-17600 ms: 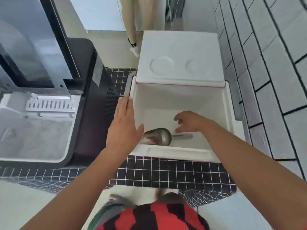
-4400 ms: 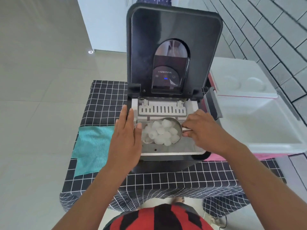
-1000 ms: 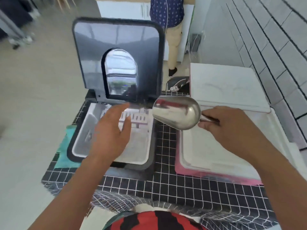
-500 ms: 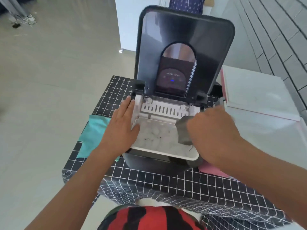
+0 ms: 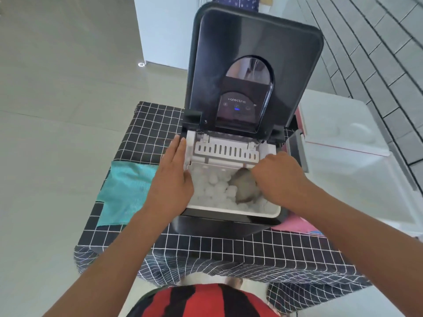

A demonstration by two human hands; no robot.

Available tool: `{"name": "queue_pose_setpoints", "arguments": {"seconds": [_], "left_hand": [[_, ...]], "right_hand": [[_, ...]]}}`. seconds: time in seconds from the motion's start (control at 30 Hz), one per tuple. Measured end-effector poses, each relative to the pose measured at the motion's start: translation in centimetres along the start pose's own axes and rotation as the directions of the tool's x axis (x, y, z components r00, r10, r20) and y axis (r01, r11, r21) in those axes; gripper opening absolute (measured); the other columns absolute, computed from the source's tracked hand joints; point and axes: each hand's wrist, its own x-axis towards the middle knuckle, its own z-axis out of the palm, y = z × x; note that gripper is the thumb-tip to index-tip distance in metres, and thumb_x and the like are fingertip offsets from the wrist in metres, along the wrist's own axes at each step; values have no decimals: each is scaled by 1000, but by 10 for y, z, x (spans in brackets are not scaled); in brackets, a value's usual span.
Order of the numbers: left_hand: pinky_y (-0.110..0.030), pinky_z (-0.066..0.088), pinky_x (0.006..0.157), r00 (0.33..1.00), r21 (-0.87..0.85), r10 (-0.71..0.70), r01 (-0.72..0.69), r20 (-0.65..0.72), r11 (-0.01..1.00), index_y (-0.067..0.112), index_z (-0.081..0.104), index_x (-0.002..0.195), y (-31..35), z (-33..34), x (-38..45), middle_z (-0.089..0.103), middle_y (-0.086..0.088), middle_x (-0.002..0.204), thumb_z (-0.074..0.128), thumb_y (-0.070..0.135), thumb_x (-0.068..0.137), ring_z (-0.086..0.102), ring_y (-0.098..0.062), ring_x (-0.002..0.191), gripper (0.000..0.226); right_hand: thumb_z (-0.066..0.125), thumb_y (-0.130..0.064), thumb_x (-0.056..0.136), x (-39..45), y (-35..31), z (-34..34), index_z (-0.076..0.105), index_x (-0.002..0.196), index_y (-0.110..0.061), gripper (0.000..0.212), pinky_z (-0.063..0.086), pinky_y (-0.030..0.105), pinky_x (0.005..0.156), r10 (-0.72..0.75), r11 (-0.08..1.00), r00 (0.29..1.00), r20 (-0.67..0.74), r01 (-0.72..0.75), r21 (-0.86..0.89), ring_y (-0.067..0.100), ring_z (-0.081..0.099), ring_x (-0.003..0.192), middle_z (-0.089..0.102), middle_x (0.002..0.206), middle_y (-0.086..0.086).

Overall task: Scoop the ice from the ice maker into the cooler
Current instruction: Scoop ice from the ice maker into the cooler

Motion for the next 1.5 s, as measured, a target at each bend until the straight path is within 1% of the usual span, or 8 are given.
{"name": "queue_pose_setpoints", "arguments": {"seconds": [0.17,0.23,0.47,0.63,0.87,1.03,1.23,1.5], "left_hand": [[-3,11,102,1000,-31,-8,8,-5,999,23,15,157,-2,1,1,4,16,164,47,5,96,11,-5,149,72],[-6,12,103,1000,-33,-13,13,0,999,25,13,157,-3,1,1,2,18,163,47,6,96,11,-5,149,72],[-16,13,109,999,-74,-24,25,22,997,26,12,157,-3,1,1,1,22,162,46,8,98,10,-4,149,71],[-23,18,113,999,-69,-27,28,28,997,27,11,157,-3,1,1,2,21,162,46,8,98,11,-6,150,71],[-12,12,107,999,-68,-28,29,20,997,26,13,157,-4,1,1,2,21,162,47,7,97,10,-4,149,71],[-18,15,111,999,-69,-28,30,33,997,25,13,157,-1,0,0,2,21,163,47,7,97,10,-4,149,71],[-18,11,113,1000,-88,-30,31,9,996,25,17,157,-1,-1,0,8,16,164,43,16,101,9,0,148,62],[-7,5,109,1000,-88,-13,12,-12,996,23,20,157,-3,0,0,12,15,163,37,20,104,8,8,144,56]], "right_hand": [[57,-6,74,-3,-2,4,38,64,-20,26,28,32,63,-54,997,998,-9,54,-47,20,39,63,40,59,1],[56,-6,75,-4,-3,2,36,63,-20,27,27,32,63,-74,996,997,-14,74,-44,21,38,63,46,63,2],[51,-1,78,0,-7,5,66,82,-14,20,33,34,66,-61,997,998,9,61,-45,24,50,74,65,82,7],[50,2,74,0,-2,11,64,79,-16,23,35,31,63,-82,997,997,1,82,-5,21,49,74,63,80,5],[50,-2,76,14,-20,31,66,86,-13,22,36,31,64,-60,992,998,-19,62,107,24,58,83,64,85,5],[59,-20,85,17,-28,47,67,88,-18,9,34,29,61,-28,978,998,-47,37,207,23,60,83,64,87,3],[55,-37,90,7,-19,54,62,102,-23,20,42,34,74,46,936,992,-113,-3,352,20,58,91,66,97,-4],[50,-43,92,-3,-27,56,60,105,-26,24,33,31,83,102,917,975,-197,-15,400,14,46,99,63,97,-11]]}}
